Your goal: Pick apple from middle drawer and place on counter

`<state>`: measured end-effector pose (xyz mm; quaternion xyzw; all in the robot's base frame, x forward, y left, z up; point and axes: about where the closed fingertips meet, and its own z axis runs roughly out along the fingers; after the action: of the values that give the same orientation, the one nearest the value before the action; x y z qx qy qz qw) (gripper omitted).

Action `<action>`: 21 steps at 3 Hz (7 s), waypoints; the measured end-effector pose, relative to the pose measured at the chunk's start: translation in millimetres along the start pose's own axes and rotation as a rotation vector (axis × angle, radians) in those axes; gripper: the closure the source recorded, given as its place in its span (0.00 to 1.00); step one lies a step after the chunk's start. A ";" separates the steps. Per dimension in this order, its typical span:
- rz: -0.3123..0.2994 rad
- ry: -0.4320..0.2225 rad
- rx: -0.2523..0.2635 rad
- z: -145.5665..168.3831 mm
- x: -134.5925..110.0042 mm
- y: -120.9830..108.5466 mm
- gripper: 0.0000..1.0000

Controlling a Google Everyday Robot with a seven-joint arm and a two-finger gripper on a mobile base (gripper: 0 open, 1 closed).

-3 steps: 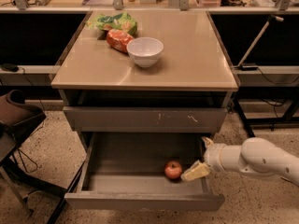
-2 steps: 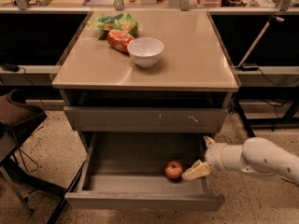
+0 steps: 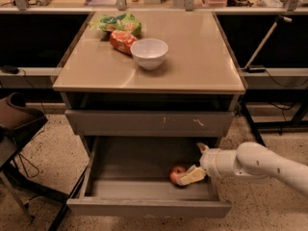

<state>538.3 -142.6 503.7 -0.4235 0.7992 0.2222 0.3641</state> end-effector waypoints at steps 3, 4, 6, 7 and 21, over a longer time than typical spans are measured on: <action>0.023 -0.010 0.028 41.6 8.9 -11.7 0.00; 0.021 0.062 0.047 54.3 38.3 -6.2 0.00; 0.041 0.074 -0.011 83.6 53.6 10.2 0.00; 0.040 0.039 -0.080 102.1 39.9 35.6 0.00; 0.243 -0.007 0.138 -249.9 5.0 -117.4 1.00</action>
Offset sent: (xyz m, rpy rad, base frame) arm 0.0240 0.0166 -0.0205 0.0506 0.0056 -0.0219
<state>536.5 -374.7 653.3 -0.2969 0.8567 0.2107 0.3653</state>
